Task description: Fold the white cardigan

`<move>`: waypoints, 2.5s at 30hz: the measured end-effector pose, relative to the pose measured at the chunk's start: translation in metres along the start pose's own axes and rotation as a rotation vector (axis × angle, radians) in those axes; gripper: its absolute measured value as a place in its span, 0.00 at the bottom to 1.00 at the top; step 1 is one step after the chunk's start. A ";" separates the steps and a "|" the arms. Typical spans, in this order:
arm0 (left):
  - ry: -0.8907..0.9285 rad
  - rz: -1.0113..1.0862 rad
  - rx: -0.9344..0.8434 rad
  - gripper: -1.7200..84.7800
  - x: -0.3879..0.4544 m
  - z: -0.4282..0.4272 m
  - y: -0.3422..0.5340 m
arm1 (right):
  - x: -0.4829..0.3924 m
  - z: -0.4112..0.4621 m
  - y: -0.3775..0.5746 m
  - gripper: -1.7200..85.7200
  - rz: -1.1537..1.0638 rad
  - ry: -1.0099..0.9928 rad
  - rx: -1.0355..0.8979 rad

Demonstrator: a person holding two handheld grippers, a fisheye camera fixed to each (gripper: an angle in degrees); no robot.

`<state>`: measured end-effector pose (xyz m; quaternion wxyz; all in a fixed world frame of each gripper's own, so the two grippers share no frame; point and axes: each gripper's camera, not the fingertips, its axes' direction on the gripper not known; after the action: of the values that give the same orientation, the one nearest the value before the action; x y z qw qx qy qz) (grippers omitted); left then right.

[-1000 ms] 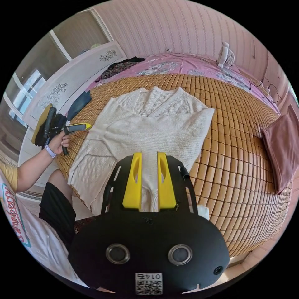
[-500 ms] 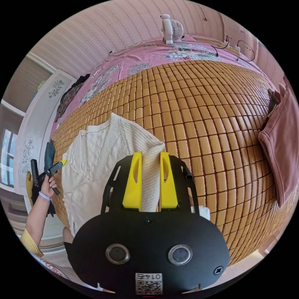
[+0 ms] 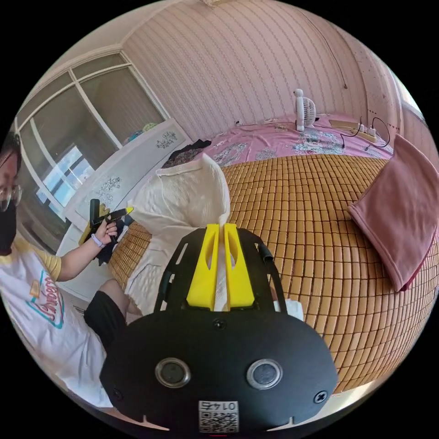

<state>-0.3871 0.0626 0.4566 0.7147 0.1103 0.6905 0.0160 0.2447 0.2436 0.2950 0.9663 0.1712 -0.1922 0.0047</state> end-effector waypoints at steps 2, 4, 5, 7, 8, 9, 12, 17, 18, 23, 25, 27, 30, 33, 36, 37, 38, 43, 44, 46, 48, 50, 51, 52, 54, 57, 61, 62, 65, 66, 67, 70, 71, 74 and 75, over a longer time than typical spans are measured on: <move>0.010 -0.084 -0.094 0.03 0.002 -0.009 0.066 | -0.020 -0.012 0.033 0.03 -0.051 -0.008 -0.081; -0.054 -0.157 -0.187 0.02 -0.001 -0.009 0.106 | -0.031 -0.004 0.073 0.03 -0.013 0.035 -0.285; -0.097 -0.197 -0.223 0.02 -0.002 -0.010 0.126 | -0.030 0.000 0.082 0.03 0.018 0.053 -0.342; -0.124 -0.246 -0.252 0.01 -0.002 -0.009 0.142 | -0.029 0.015 0.100 0.03 0.106 0.100 -0.494; -0.139 -0.266 -0.262 0.01 0.000 -0.006 0.147 | -0.031 0.018 0.100 0.03 0.121 0.119 -0.512; -0.151 -0.277 -0.261 0.01 0.001 -0.003 0.148 | -0.037 0.023 0.096 0.03 0.134 0.144 -0.525; -0.178 -0.299 -0.243 0.01 0.015 0.019 0.143 | -0.066 0.038 0.068 0.03 0.110 0.132 -0.479; -0.106 -0.059 -0.284 0.01 0.102 0.110 0.134 | -0.146 0.102 0.027 0.02 -0.107 0.106 -0.538; -0.105 -0.030 -0.302 0.01 0.112 0.123 0.136 | -0.164 0.120 0.023 0.02 -0.166 0.163 -0.573; -0.274 0.085 -0.491 0.01 0.133 0.199 0.184 | -0.189 0.161 0.016 0.01 -0.292 0.377 -0.710; -0.252 0.098 -0.469 0.01 0.129 0.198 0.195 | -0.183 0.165 0.011 0.01 -0.303 0.499 -0.767; -0.244 0.100 -0.480 0.01 0.127 0.201 0.200 | -0.179 0.164 0.007 0.01 -0.291 0.483 -0.744; -0.271 0.131 -0.517 0.01 0.133 0.211 0.205 | -0.175 0.165 -0.005 0.01 -0.245 0.454 -0.732; -0.288 0.197 -0.469 0.01 0.153 0.204 0.205 | -0.178 0.164 -0.032 0.01 -0.247 0.360 -0.809; -0.224 0.309 -0.405 0.01 0.180 0.206 0.206 | -0.190 0.159 -0.072 0.01 -0.289 0.256 -0.765; -0.198 0.332 -0.402 0.01 0.187 0.217 0.210 | -0.197 0.165 -0.089 0.01 -0.301 0.214 -0.734; -0.173 0.339 -0.424 0.01 0.190 0.231 0.216 | -0.201 0.170 -0.098 0.01 -0.309 0.194 -0.712; -0.193 0.313 -0.574 0.01 0.187 0.275 0.246 | -0.222 0.259 -0.169 0.01 -0.384 0.187 -0.639; -0.213 0.337 -0.600 0.01 0.185 0.283 0.258 | -0.221 0.274 -0.172 0.01 -0.408 0.214 -0.672; -0.210 0.363 -0.558 0.01 0.184 0.280 0.270 | -0.216 0.317 -0.184 0.01 -0.500 0.212 -0.847; -0.199 0.353 -0.553 0.01 0.180 0.280 0.278 | -0.216 0.324 -0.206 0.01 -0.530 0.160 -0.979; -0.178 0.330 -0.548 0.01 0.174 0.280 0.285 | -0.216 0.324 -0.220 0.01 -0.561 0.187 -0.941; -0.173 0.323 -0.548 0.01 0.172 0.280 0.287 | -0.209 0.334 -0.222 0.01 -0.531 0.181 -0.963; -0.162 0.316 -0.549 0.01 0.169 0.281 0.291 | -0.201 0.343 -0.219 0.01 -0.503 0.163 -0.975; -0.157 0.331 -0.556 0.01 0.168 0.281 0.296 | -0.192 0.340 -0.220 0.01 -0.463 0.130 -0.949; -0.154 0.366 -0.554 0.01 0.170 0.278 0.304 | -0.176 0.301 -0.213 0.01 -0.413 0.073 -0.842; 0.021 0.426 -0.451 0.03 0.183 0.263 0.316 | -0.133 0.206 -0.159 0.02 -0.185 0.139 -0.674; 0.039 0.452 -0.414 0.04 0.189 0.262 0.319 | -0.124 0.195 -0.147 0.02 -0.130 0.162 -0.660; 0.031 0.540 -0.326 0.09 0.207 0.266 0.327 | -0.085 0.155 -0.075 0.09 0.130 0.225 -0.665; 0.030 0.556 -0.313 0.10 0.210 0.268 0.328 | -0.072 0.149 -0.049 0.12 0.217 0.217 -0.695; 0.025 0.588 -0.287 0.13 0.217 0.273 0.331 | -0.060 0.150 -0.027 0.13 0.286 0.195 -0.723; 0.015 0.672 -0.284 0.17 0.236 0.288 0.339 | -0.037 0.167 0.007 0.14 0.367 0.121 -0.765; 0.026 0.684 -0.318 0.19 0.241 0.297 0.340 | -0.033 0.171 0.012 0.13 0.373 0.105 -0.773; 0.039 0.737 -0.369 0.21 0.253 0.317 0.346 | -0.025 0.173 0.021 0.10 0.342 0.114 -0.780; 0.041 0.745 -0.370 0.21 0.254 0.321 0.347 | -0.026 0.171 0.024 0.08 0.306 0.154 -0.789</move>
<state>-0.0126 0.4019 0.2761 0.6540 0.2220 0.6028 0.3996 0.1558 0.2110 0.4419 0.9574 -0.2428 -0.1299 0.0869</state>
